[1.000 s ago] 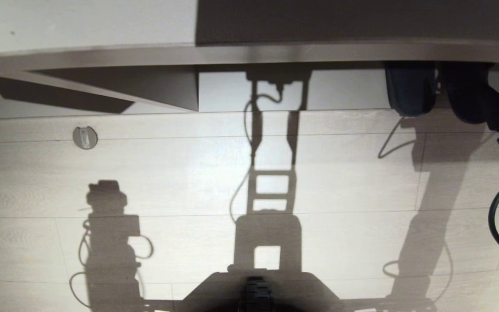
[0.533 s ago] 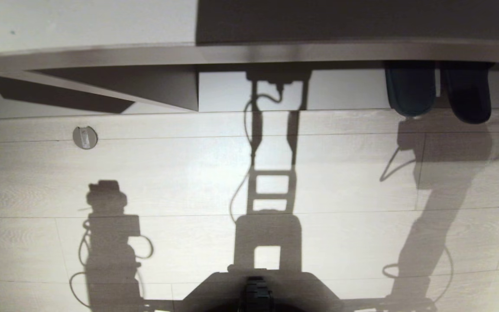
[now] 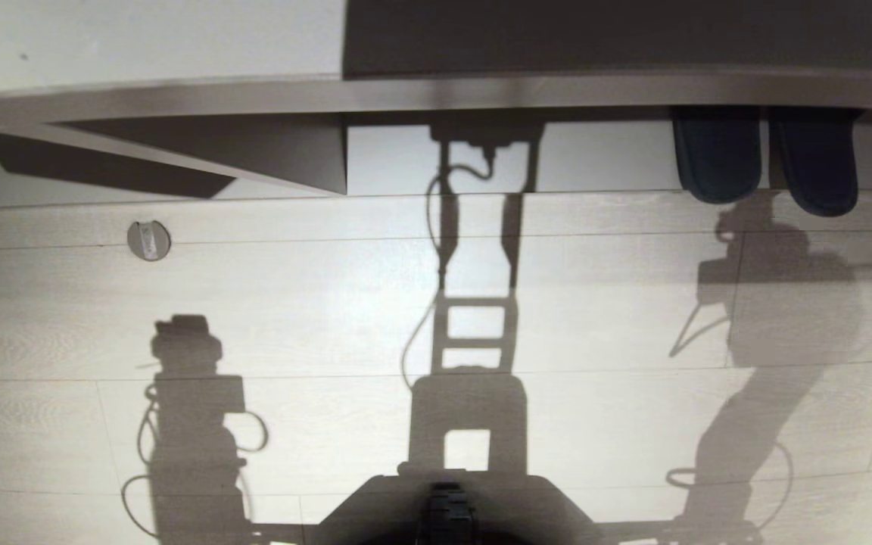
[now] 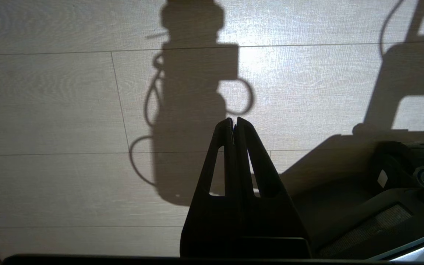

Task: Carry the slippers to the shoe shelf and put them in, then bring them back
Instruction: Pick up the slippers in the shoe cabinet

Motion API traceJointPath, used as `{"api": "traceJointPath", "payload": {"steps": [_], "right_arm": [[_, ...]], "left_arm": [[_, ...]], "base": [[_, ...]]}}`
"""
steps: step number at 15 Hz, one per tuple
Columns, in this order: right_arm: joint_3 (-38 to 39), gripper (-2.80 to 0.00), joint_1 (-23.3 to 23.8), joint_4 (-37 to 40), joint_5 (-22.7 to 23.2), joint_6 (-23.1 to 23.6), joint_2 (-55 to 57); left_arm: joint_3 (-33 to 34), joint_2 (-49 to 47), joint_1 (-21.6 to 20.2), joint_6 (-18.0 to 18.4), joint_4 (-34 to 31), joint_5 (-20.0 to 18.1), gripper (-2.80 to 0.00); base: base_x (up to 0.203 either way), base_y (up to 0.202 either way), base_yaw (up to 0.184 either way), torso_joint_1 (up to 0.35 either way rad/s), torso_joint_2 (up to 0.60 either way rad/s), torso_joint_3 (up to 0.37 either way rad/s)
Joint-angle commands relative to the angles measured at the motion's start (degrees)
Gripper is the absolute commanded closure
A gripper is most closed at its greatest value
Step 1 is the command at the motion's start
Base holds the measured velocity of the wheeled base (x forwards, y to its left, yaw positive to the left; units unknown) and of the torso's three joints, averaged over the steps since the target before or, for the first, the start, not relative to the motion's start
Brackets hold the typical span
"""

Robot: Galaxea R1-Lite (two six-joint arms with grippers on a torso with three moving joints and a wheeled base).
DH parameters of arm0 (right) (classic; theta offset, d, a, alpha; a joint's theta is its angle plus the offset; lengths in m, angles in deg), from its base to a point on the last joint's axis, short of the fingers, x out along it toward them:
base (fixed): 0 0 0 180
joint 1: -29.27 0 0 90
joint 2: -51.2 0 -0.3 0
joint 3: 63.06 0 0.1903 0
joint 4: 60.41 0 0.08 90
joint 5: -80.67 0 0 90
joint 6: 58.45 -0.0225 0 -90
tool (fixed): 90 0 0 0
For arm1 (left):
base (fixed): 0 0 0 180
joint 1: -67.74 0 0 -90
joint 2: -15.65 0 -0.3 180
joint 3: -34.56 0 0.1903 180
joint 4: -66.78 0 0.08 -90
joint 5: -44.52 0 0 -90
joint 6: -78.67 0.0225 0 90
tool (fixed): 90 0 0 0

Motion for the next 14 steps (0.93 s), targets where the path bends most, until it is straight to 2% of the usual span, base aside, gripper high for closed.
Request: {"api": "traceJointPath", "payload": {"steps": [1, 8, 14], "right_arm": [[2.6, 0.0, 0.0, 2.1, -0.7, 0.1, -7.6], [3.8, 0.0, 0.0, 30.0, -1.3, -0.1, -27.8], [3.8, 0.0, -0.1, 45.8, -0.5, -0.7, -38.5]], "left_arm": [[0.0, 0.0, 0.0, 0.0, 0.0, 0.0, 0.0], [0.0, 0.0, 0.0, 0.0, 0.0, 0.0, 0.0], [0.0, 0.0, 0.0, 0.0, 0.0, 0.0, 0.0]], "base": [[0.0, 0.0, 0.0, 0.0, 0.0, 0.0], [0.0, 0.0, 0.0, 0.0, 0.0, 0.0], [0.0, 0.0, 0.0, 0.0, 0.0, 0.0]]}}
